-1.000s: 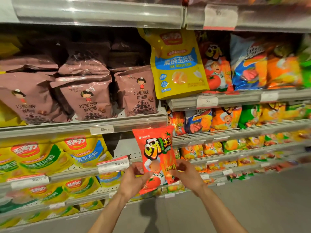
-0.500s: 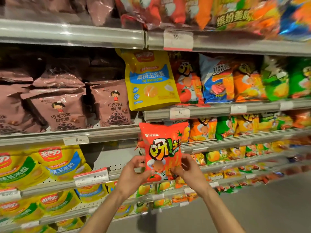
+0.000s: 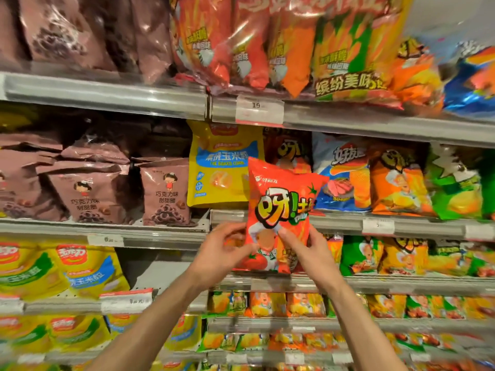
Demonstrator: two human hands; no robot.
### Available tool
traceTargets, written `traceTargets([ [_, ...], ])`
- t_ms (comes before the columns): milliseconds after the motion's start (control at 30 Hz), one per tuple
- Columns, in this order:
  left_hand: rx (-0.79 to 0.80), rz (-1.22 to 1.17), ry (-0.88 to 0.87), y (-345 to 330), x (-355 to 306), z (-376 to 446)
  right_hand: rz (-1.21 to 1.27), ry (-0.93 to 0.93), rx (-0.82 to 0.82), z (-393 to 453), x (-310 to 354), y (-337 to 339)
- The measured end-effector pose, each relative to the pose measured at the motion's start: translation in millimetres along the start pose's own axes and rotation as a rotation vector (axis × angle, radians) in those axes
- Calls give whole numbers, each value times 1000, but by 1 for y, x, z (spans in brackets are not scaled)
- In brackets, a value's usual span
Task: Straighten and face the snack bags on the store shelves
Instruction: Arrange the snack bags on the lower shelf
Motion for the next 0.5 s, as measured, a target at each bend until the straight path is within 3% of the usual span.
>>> traceTargets([
  [67,-68,80,-78,8,-14,9,30,1,-17,13,5,5],
  [167,-323,162,-165,51,-29,24,65,5,-65,30,14,13],
  [267,-516,212,-151,101,-32,48,101,-8,-93,41,22,19],
  [400,-350,274,-48,111,-27,90,110,-20,-126,52,31,25],
  [500,-370,256,0,110,-29,100,120,-34,-145,60,33,27],
])
Point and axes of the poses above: each hand's wrist, its own z-axis towards the middle knuckle, its own y-axis out of the back of the hand, x = y × z, the point moved 8 cm from there along z, towards the middle knuckle, and after that the axes turned 4 degrees about -x, right-handed, at the moved point
